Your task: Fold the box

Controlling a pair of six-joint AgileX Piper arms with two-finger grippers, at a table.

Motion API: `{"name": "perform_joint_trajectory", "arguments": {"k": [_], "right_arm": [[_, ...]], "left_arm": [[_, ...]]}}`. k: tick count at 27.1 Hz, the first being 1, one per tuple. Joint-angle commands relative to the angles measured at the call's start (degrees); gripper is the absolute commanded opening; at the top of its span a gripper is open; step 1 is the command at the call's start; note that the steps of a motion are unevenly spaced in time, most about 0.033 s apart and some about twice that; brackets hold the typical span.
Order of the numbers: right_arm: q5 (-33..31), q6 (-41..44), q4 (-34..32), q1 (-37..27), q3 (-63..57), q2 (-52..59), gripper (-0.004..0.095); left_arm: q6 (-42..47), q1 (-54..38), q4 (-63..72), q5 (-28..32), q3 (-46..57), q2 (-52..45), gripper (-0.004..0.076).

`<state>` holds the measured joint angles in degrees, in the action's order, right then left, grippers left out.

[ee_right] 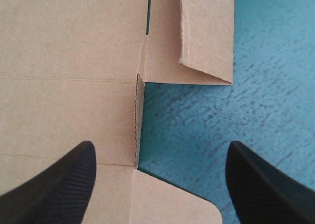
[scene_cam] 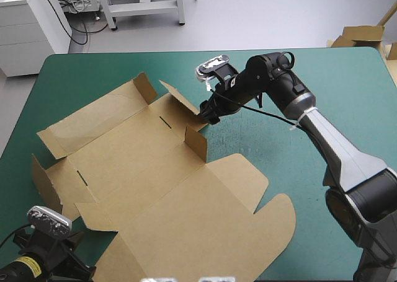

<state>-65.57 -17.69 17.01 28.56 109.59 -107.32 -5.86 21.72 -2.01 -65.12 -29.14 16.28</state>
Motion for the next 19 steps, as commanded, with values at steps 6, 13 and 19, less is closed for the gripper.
{"name": "perform_joint_trajectory", "arguments": {"k": [6, 13, 19], "right_arm": [[1.27, -1.8, 4.12, -0.14, 1.93, -2.45, 0.0668], [0.2, -2.4, 5.81, 1.35, 1.93, -6.07, 0.0668], [0.16, -2.4, 6.0, 2.27, 1.93, -10.15, 0.0668]], "left_arm": [[0.39, 0.19, 0.06, 3.11, -1.56, 0.61, -0.0008], [0.39, 0.19, 0.06, 3.11, -1.56, 0.61, -0.0008], [0.39, 0.19, 0.06, 3.11, -1.56, 0.61, -0.0008]]}}
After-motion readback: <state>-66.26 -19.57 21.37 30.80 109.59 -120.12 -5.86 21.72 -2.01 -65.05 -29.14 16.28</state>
